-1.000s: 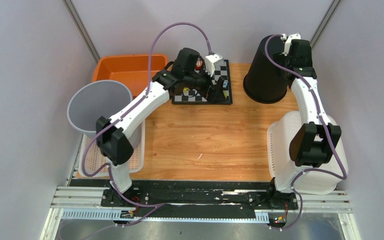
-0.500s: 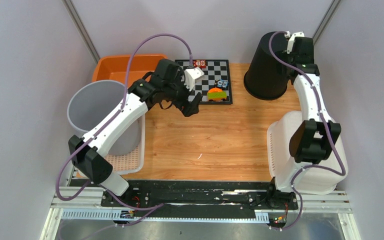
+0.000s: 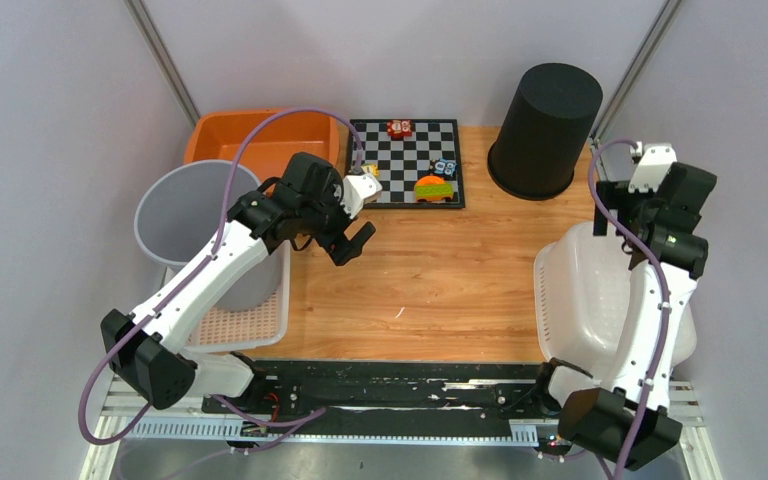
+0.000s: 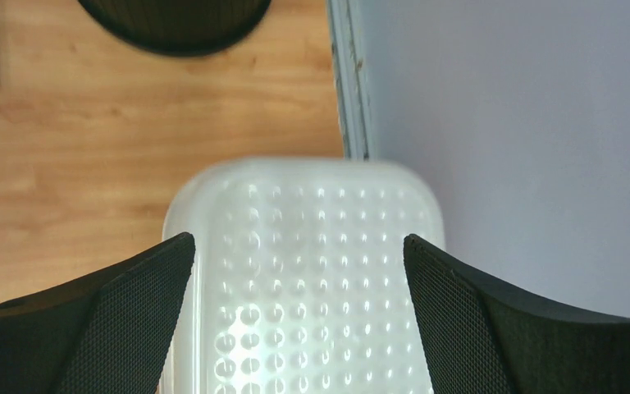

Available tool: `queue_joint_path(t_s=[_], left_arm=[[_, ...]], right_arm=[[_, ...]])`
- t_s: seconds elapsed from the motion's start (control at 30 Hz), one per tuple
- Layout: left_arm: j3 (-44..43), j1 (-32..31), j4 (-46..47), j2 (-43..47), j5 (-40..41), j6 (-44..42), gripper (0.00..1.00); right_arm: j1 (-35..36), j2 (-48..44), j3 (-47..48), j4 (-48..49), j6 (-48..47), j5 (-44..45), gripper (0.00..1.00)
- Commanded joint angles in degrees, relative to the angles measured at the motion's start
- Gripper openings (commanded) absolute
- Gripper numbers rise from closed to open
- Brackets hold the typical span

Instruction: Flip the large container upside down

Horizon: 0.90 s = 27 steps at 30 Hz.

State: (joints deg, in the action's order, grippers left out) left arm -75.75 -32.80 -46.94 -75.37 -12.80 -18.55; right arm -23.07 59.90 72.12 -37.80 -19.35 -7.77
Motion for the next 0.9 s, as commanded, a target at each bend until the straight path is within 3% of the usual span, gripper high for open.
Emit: queue_joint_path(t_s=[0.0,0.13,0.3,0.33,0.37,0.6,0.87], left_arm=[[1.0,0.1,-0.4,1.3,-1.3,-1.1,1.0],[1.1,0.1,-0.3,1.5,-2.6,-0.9,1.0],[1.2,0.1,-0.4,1.1,-3.1,-0.7,1.0],[1.3,0.1,-0.4,1.0,-3.1,-0.8,1.0],[1.4,0.1,-0.3,1.1,-3.1,-0.8,1.0],[0.8,0.1,-0.5,0.3,-3.8,-0.8,1.0],[-0.3,0.1,-1.7,-0.5,-4.6,-1.7,1.0]], right_arm=[[-8.2,-2.1,-4.5,-5.3,-6.2,-5.2,0.97],[-14.0,-0.9,-4.2,-5.3,-12.0,-5.0,0.84],[-19.0,1.6,-3.2,-5.5,-20.5,-1.8,0.42],[-20.1,2.2,-3.2,-5.6,-22.1,-1.1,0.26],[-21.1,2.9,-3.3,-5.6,-23.5,-0.6,0.21],[-29.0,7.5,-4.6,-5.6,-30.5,-2.3,0.19],[-29.6,13.8,-5.2,-3.7,-32.0,-0.7,0.16]])
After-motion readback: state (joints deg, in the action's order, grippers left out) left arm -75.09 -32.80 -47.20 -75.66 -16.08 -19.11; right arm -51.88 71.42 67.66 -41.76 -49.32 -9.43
